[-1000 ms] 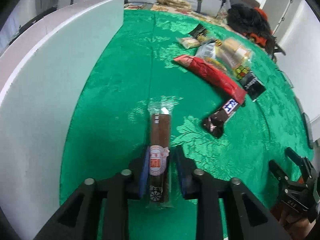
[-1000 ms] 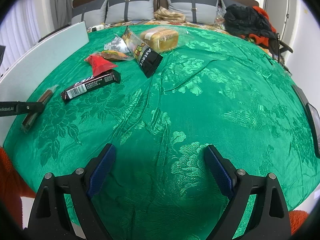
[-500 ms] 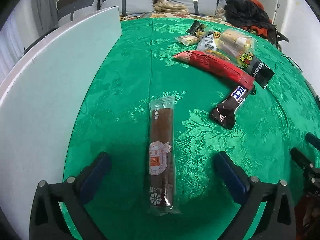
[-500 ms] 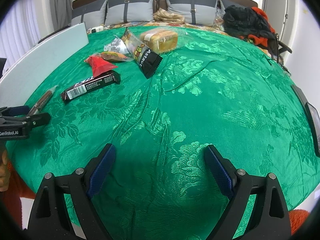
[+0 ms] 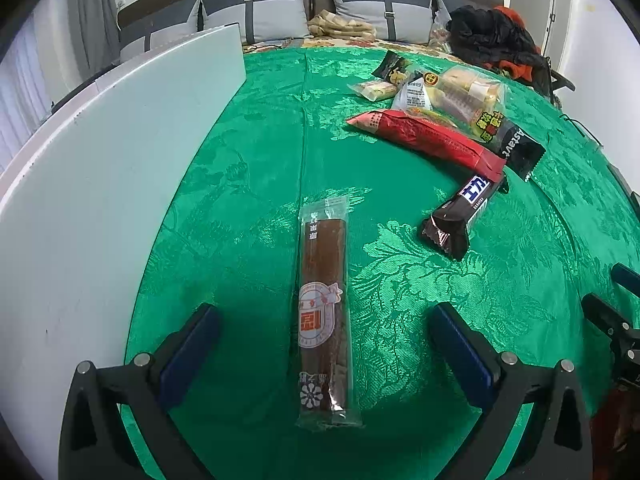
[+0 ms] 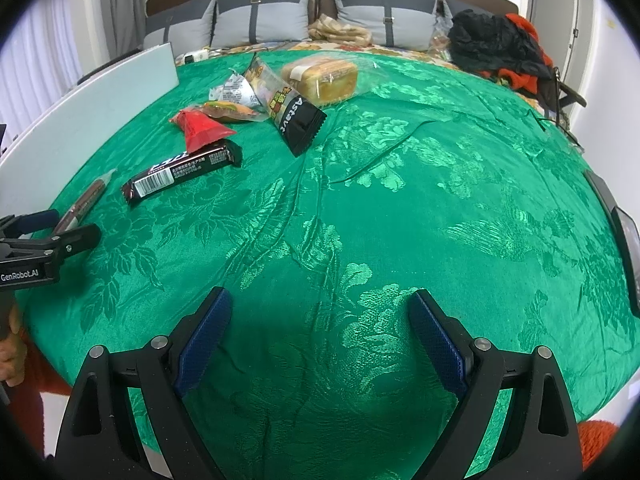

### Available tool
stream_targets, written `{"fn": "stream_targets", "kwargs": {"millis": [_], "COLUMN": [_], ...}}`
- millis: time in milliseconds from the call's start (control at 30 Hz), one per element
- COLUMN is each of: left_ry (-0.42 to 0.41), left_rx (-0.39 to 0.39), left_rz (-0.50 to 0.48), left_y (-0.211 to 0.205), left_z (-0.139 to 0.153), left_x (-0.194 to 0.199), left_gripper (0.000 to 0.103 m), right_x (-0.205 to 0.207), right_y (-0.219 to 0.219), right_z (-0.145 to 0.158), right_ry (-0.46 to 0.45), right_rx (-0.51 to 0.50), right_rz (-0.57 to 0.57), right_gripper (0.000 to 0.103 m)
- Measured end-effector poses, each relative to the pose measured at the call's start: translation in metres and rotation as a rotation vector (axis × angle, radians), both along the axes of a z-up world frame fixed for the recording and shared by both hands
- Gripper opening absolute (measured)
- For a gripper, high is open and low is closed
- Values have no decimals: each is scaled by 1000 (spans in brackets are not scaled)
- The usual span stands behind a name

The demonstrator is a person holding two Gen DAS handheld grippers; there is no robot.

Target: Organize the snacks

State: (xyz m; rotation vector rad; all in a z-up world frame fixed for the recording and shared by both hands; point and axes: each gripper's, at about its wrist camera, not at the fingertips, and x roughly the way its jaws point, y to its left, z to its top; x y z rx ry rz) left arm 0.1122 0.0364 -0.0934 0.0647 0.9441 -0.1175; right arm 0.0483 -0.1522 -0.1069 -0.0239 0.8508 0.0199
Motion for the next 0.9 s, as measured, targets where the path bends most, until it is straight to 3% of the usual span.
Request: {"fn": "stream_targets", "kwargs": {"millis": [633, 900], "left_ry": [-3, 94], "left_rx": [1, 11], "left_rz": [4, -39], "left_y": [0, 0], "left_z": [-1, 2], "left_x": [0, 13], "left_gripper": [103, 103], "right_x": [0, 0], "right_y": [0, 0], "right_z": [1, 0], "right_ry": [0, -8], "right_rx": [0, 0], "right_rz": [2, 2], "right_gripper": [93, 93]}}
